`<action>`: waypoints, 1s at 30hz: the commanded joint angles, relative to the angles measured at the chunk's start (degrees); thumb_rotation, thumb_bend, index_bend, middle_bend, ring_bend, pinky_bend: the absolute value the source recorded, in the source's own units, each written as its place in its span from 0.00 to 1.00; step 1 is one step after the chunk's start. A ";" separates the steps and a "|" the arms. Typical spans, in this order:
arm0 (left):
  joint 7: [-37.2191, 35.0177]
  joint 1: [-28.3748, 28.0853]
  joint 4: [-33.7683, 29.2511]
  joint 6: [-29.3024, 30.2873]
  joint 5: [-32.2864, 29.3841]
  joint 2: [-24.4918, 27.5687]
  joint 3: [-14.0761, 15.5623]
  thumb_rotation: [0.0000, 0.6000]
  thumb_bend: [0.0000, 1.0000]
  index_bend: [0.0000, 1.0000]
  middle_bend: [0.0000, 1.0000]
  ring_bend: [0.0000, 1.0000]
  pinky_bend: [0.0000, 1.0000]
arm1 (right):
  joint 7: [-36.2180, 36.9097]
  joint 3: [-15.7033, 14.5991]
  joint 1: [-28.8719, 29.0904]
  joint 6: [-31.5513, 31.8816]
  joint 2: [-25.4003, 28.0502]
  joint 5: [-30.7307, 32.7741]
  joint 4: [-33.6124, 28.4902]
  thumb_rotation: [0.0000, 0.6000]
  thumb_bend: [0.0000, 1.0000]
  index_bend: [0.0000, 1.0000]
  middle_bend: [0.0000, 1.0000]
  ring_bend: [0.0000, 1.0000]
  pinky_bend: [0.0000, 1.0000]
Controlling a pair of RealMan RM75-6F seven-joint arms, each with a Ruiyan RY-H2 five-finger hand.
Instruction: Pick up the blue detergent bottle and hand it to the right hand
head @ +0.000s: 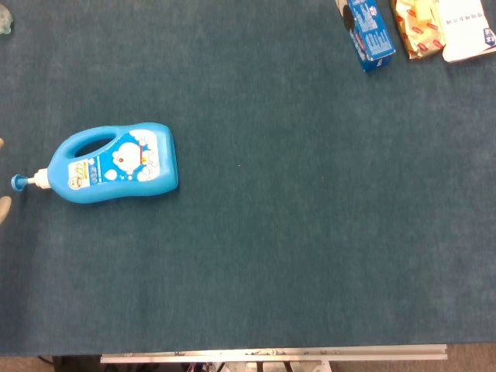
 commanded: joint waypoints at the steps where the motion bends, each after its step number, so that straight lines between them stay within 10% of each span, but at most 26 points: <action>1: 0.04 0.06 -0.05 0.04 -0.03 0.06 0.05 1.00 0.25 0.21 0.14 0.09 0.11 | 0.08 0.02 0.05 -0.13 0.02 0.05 0.11 1.00 0.15 0.20 0.29 0.29 0.22; 21: 0.04 -5.60 -1.91 -10.29 -3.24 1.43 -0.66 1.00 0.25 0.21 0.15 0.09 0.11 | -0.56 1.59 1.84 -0.28 1.80 -1.24 -1.99 1.00 0.15 0.20 0.29 0.29 0.22; 30: 0.63 -9.81 0.01 -15.36 -2.87 -2.49 -0.81 1.00 0.24 0.06 0.11 0.09 0.11 | -0.09 1.76 2.75 -2.29 1.23 0.18 -0.76 1.00 0.15 0.20 0.29 0.29 0.22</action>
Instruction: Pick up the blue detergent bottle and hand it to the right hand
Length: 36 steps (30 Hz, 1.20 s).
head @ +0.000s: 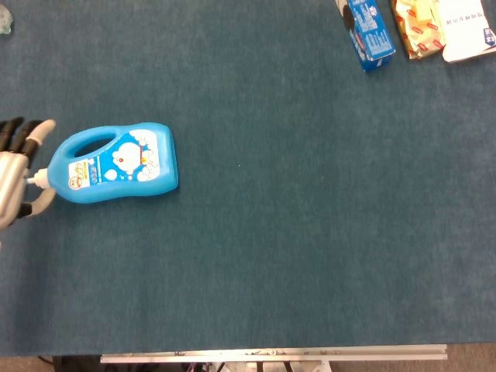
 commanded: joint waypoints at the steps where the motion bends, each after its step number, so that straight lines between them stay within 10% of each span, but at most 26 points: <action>1: 0.83 -1.52 1.07 -2.12 -0.06 -1.50 0.21 1.00 0.24 0.04 0.11 0.09 0.11 | 0.11 0.12 0.32 -0.57 -0.27 0.45 0.47 1.00 0.15 0.20 0.29 0.29 0.22; 36: 5.21 -8.30 15.05 -13.11 -14.71 -10.73 -1.18 1.00 0.21 0.00 0.00 0.00 0.11 | 0.44 -0.49 0.55 -1.40 -1.05 1.55 0.85 1.00 0.15 0.20 0.29 0.29 0.22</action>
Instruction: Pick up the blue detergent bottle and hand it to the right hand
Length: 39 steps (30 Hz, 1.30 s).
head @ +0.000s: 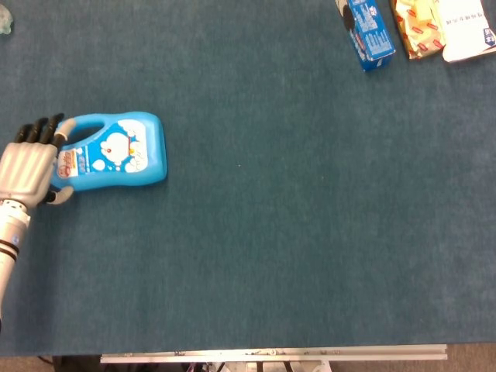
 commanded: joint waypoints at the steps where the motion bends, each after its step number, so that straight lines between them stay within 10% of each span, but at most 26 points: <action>1: 0.44 -0.71 2.20 -0.70 -1.96 -0.52 -0.88 1.00 0.21 0.00 0.00 0.00 0.11 | -0.03 -0.02 0.01 0.04 0.02 -0.09 -0.12 1.00 0.15 0.20 0.29 0.29 0.22; 18: 5.66 0.27 1.00 0.12 -11.13 3.17 -1.14 1.00 0.21 0.01 0.00 0.00 0.13 | 0.24 -0.28 0.21 -0.11 -0.07 -0.54 -0.06 1.00 0.15 0.20 0.29 0.29 0.22; 39: 9.02 -2.66 10.21 -2.39 -18.14 -4.71 -2.73 1.00 0.22 0.35 0.26 0.23 0.37 | 2.51 -0.85 -0.98 1.19 1.07 -1.06 0.54 1.00 0.15 0.20 0.29 0.29 0.22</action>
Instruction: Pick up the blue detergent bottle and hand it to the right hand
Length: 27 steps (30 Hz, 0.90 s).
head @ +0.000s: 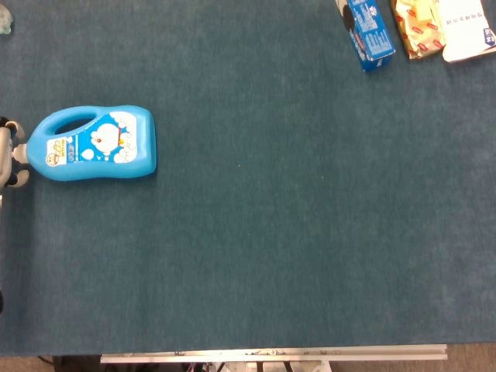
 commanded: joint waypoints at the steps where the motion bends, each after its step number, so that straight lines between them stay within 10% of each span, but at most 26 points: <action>1: 0.68 -0.47 0.83 -0.63 -1.08 -0.69 -0.13 1.00 0.22 0.36 0.27 0.24 0.39 | 0.11 0.00 -0.03 0.02 0.01 0.00 0.03 1.00 0.15 0.20 0.29 0.29 0.22; 27: -5.87 -1.99 -0.18 0.21 10.54 1.28 1.44 1.00 0.42 0.55 0.58 0.50 0.56 | 0.39 0.12 -0.22 0.40 -0.56 -0.20 0.28 1.00 0.15 0.20 0.29 0.29 0.22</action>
